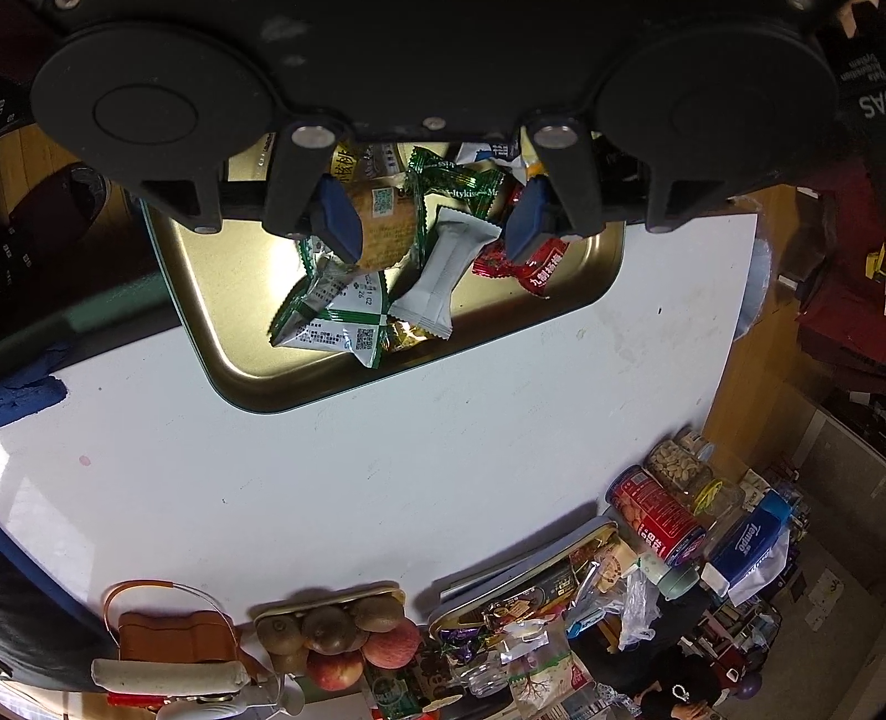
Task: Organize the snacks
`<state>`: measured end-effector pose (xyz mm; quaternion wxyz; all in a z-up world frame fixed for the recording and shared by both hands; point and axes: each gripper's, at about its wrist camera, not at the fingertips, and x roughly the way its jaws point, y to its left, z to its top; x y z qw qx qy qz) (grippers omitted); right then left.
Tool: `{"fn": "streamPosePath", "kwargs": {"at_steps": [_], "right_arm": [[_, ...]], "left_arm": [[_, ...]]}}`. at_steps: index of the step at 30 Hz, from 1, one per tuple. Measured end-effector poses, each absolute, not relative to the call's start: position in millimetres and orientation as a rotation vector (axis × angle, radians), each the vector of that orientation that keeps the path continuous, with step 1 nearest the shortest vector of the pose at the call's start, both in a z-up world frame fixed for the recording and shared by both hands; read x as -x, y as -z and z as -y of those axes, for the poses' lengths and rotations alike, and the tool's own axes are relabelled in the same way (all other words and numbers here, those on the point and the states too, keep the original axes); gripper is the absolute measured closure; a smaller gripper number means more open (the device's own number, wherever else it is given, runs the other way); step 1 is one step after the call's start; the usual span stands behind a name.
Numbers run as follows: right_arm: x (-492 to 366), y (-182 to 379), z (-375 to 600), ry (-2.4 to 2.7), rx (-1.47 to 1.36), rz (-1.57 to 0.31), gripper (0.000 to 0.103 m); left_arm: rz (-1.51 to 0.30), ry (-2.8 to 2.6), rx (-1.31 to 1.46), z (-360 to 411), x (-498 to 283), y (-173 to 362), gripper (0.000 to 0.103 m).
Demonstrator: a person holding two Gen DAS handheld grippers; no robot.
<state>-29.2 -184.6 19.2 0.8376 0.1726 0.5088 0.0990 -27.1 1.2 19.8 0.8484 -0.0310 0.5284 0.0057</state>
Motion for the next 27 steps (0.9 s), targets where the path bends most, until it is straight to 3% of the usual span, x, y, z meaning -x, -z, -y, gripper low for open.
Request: {"fn": "streamPosePath", "kwargs": {"at_steps": [27], "right_arm": [[31.1,-20.5,179.8,-0.249,-0.349,-1.083,0.042]], "left_arm": [[-1.109,-0.033,0.045,-0.3,27.2,-18.1,0.047]]}}
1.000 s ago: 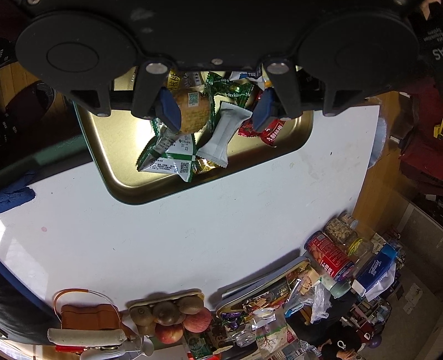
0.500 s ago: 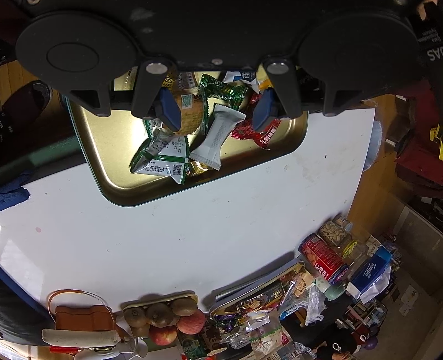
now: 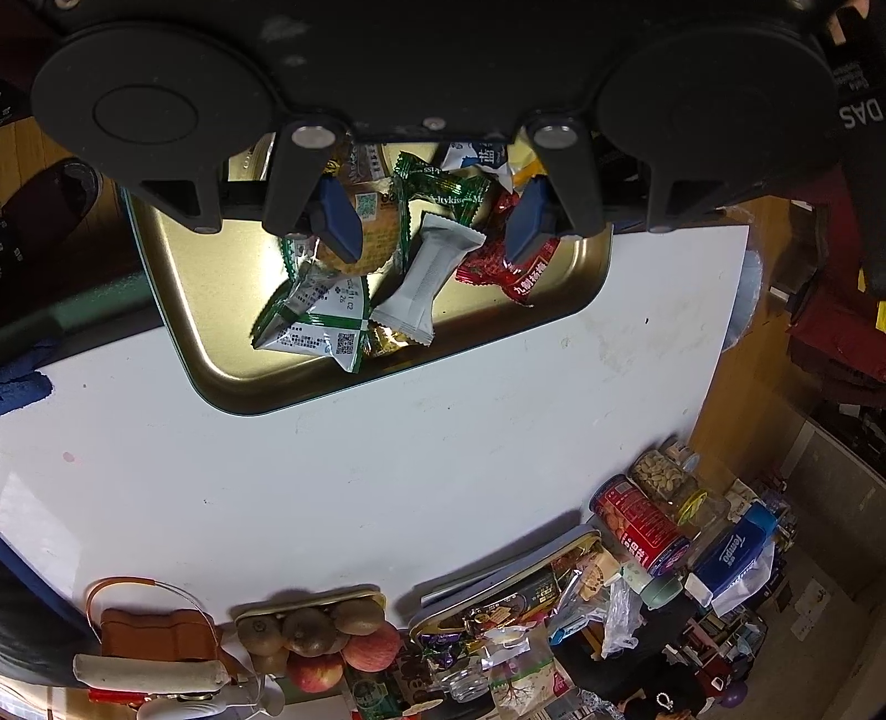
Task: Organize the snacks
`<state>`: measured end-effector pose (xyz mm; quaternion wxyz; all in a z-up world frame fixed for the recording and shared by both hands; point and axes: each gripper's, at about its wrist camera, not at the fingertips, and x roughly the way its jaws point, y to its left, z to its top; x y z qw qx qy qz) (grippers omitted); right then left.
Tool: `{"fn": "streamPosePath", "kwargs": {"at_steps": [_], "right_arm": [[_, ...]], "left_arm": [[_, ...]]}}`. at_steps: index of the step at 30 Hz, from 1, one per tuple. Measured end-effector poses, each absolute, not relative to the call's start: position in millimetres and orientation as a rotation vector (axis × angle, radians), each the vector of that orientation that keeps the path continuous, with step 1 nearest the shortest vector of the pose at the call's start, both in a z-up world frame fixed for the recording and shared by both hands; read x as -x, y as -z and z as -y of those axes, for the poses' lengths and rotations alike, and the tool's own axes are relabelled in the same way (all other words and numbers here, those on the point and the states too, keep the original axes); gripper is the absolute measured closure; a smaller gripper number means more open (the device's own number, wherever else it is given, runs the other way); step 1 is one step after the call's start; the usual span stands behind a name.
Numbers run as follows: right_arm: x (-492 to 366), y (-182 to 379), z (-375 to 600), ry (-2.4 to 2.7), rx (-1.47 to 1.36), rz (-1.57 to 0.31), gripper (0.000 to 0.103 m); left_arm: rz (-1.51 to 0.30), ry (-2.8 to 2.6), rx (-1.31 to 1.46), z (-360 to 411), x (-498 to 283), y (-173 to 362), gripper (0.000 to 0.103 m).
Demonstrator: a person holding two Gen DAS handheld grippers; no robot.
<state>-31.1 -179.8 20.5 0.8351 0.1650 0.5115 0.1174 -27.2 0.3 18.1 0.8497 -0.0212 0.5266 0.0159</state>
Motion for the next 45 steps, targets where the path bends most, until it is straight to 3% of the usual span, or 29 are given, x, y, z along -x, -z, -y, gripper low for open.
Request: {"fn": "streamPosePath", "kwargs": {"at_steps": [45], "right_arm": [[31.0,-22.7,179.4,-0.219,-0.276,-1.068,0.042]], "left_arm": [[-1.105,-0.065,0.051,-5.3,25.7,-17.7,0.047]]}}
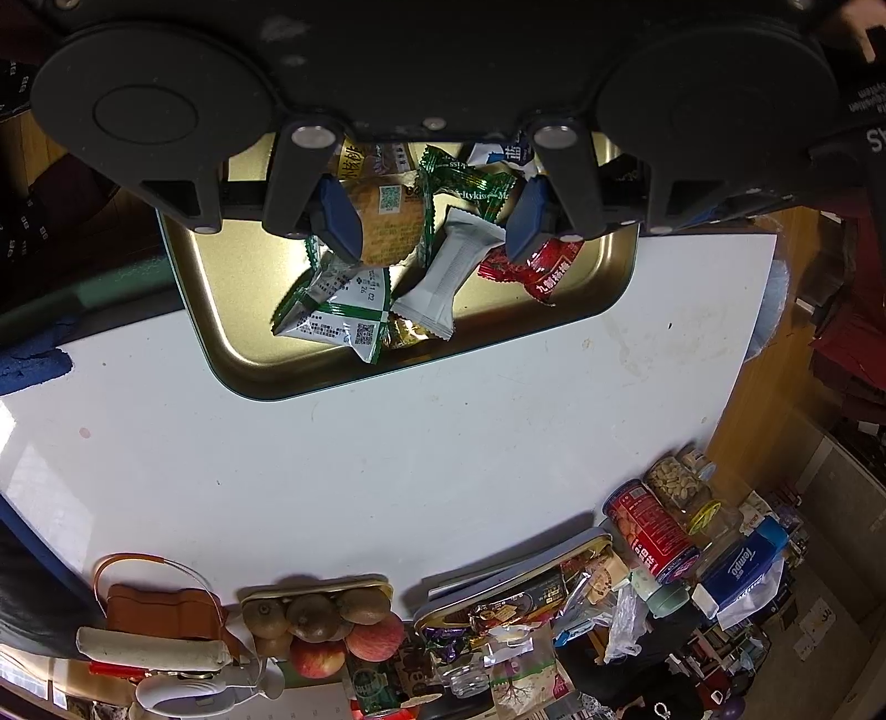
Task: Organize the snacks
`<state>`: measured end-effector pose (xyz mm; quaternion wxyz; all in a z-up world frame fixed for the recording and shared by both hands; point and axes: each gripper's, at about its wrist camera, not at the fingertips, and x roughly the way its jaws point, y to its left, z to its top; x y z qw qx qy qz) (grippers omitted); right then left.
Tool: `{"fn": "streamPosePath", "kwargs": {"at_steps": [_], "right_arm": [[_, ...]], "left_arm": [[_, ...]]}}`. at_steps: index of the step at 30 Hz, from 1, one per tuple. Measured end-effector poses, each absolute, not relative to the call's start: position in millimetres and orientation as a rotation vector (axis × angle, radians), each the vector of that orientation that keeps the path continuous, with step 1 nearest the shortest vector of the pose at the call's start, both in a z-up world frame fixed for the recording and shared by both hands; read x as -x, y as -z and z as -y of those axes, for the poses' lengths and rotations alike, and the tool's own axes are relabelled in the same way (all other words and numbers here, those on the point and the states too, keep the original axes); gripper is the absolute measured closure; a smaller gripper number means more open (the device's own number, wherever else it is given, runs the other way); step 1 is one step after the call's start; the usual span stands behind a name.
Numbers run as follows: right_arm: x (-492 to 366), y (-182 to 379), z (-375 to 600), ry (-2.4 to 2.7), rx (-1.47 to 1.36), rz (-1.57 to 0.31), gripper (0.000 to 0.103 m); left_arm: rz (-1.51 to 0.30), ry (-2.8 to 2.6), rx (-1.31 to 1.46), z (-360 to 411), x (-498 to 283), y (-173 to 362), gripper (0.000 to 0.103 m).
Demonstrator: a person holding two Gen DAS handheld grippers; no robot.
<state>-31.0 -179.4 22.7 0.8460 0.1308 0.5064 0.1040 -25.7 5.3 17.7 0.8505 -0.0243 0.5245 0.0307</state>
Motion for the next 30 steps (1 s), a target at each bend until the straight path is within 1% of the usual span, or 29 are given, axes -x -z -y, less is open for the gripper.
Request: {"fn": "streamPosePath", "kwargs": {"at_steps": [19,22,27,30], "right_arm": [[31.0,-22.4,179.3,-0.218,-0.277,-1.067,0.042],[30.7,-22.2,179.9,-0.207,-0.277,-1.068,0.042],[30.5,-21.5,178.1,-0.196,-0.262,-1.073,0.042],[31.1,-22.0,177.0,-0.2,-0.255,-1.071,0.042]], "left_arm": [[-1.104,-0.068,0.048,-4.2,24.5,-17.6,0.047],[-1.123,-0.065,0.057,-4.4,22.9,-15.6,0.046],[-1.209,-0.107,-0.001,0.5,15.7,-5.8,0.046],[-1.183,-0.11,-0.022,3.3,19.3,-6.4,0.046]]}}
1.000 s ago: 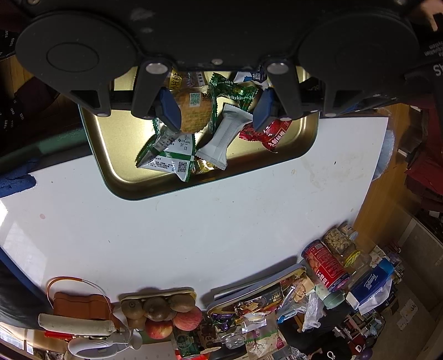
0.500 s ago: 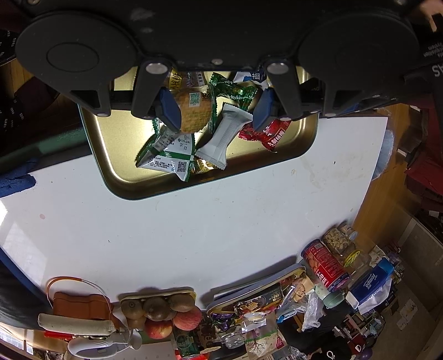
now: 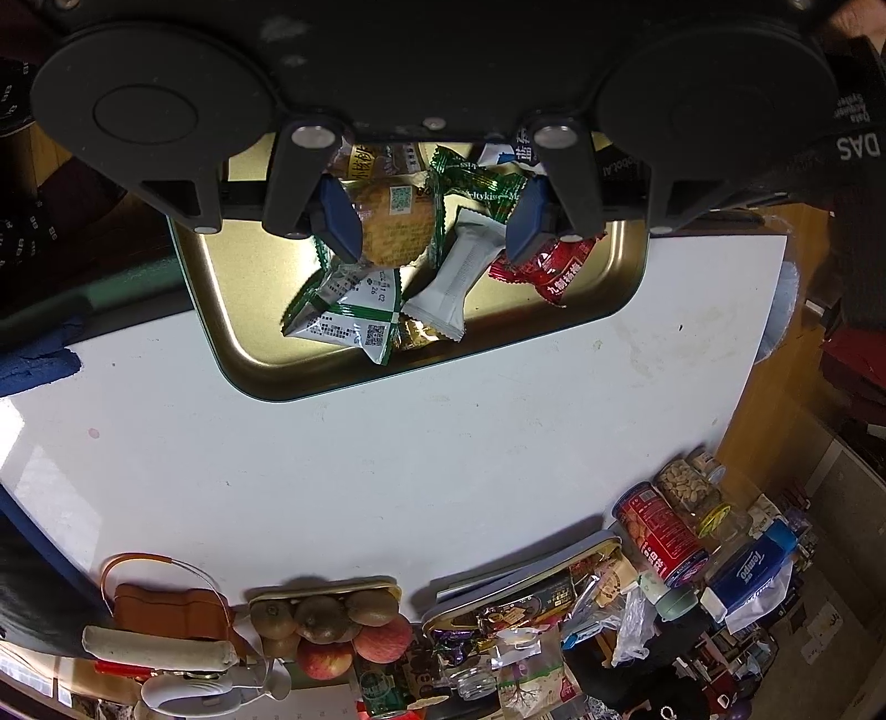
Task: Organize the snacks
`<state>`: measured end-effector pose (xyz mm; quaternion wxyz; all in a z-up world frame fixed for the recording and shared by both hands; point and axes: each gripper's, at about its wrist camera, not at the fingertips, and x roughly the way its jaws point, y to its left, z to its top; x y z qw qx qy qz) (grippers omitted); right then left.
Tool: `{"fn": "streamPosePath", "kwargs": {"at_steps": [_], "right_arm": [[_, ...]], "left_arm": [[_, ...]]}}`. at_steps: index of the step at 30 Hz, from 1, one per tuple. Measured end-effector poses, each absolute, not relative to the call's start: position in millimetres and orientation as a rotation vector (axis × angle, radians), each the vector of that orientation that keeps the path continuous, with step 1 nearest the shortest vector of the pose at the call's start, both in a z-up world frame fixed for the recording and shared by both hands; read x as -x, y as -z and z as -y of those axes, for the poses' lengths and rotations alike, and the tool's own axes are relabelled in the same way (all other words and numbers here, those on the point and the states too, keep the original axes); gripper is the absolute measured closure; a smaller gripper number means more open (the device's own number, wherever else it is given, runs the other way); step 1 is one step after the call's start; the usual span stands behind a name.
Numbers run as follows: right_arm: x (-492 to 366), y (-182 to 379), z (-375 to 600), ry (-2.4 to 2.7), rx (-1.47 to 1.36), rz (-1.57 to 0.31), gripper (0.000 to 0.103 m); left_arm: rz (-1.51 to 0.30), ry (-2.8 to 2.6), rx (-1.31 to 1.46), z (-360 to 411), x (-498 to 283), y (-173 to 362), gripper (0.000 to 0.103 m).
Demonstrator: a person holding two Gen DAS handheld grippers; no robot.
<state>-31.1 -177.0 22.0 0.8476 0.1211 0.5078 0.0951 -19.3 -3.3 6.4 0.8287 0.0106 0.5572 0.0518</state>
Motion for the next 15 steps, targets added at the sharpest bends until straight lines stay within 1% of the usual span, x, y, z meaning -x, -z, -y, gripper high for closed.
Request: {"fn": "streamPosePath", "kwargs": {"at_steps": [6,15], "right_arm": [[30.8,-22.2,177.2,-0.205,-0.255,-1.069,0.042],[31.2,-22.5,177.5,-0.213,-0.259,-1.067,0.042]], "left_arm": [[-1.144,-0.091,-0.014,5.0,21.5,-13.3,0.047],[-1.149,-0.075,0.015,2.4,21.3,-13.9,0.047]]}}
